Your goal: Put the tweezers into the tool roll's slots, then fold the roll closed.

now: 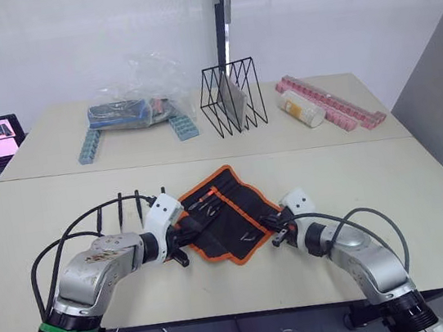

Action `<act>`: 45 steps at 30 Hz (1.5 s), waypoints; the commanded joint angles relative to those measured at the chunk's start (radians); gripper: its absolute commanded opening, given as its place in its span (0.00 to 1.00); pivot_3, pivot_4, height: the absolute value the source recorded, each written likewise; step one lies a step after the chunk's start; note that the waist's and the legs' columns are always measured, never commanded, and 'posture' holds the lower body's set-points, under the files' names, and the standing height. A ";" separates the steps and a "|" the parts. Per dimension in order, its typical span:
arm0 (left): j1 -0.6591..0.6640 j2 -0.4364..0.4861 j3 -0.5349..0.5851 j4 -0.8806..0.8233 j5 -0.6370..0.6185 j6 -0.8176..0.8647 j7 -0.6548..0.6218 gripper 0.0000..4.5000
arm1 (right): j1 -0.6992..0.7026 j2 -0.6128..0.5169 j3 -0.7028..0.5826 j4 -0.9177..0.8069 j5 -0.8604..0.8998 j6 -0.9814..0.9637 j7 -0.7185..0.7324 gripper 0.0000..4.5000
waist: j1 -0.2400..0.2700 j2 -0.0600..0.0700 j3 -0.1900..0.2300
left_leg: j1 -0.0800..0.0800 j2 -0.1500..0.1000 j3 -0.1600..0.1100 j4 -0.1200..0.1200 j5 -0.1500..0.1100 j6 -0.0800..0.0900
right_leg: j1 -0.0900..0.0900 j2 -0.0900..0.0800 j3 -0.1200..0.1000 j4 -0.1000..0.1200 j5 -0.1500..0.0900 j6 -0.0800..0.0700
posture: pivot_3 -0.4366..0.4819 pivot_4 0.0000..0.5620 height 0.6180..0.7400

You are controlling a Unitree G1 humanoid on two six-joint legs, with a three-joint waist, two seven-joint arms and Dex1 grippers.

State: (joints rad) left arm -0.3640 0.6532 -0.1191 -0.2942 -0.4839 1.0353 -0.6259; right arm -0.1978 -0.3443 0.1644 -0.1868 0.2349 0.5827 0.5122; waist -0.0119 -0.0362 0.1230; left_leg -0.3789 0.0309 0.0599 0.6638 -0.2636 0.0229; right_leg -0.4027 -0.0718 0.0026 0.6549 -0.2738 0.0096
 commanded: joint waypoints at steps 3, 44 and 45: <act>-0.059 0.052 -0.029 -0.009 0.016 0.020 -0.045 0.00 | 0.018 0.000 0.060 -0.014 -0.029 0.094 -0.018 0.00 | -0.001 0.000 0.000 | 0.000 0.000 0.000 0.000 0.000 0.000 | 0.000 0.000 0.000 0.000 0.000 0.000 | 0.48 0.27 0.97; -0.323 0.122 -0.249 0.189 0.191 -0.083 -0.261 0.00 | 0.005 0.121 0.105 -0.124 -0.057 0.249 -0.150 0.00 | -0.009 0.000 0.000 | -0.002 0.002 0.001 0.000 0.000 0.000 | -0.003 0.012 0.011 -0.001 -0.001 0.000 | 0.48 0.27 0.97; -0.327 0.119 -0.251 0.189 0.194 -0.081 -0.264 0.00 | 0.007 0.121 0.104 -0.124 -0.057 0.249 -0.151 0.00 | -0.009 0.000 0.000 | -0.002 0.002 0.001 0.000 0.000 0.000 | -0.003 0.012 0.011 -0.001 -0.001 0.000 | 0.48 0.27 0.97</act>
State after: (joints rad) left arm -0.6670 0.7718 -0.3748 -0.0948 -0.3060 0.9653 -0.8796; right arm -0.2136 -0.2256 0.2264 -0.3232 0.1774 0.7967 0.3562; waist -0.0213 -0.0365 0.1232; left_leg -0.3814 0.0333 0.0605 0.6637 -0.2637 0.0226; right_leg -0.4064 -0.0601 0.0138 0.6542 -0.2743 0.0093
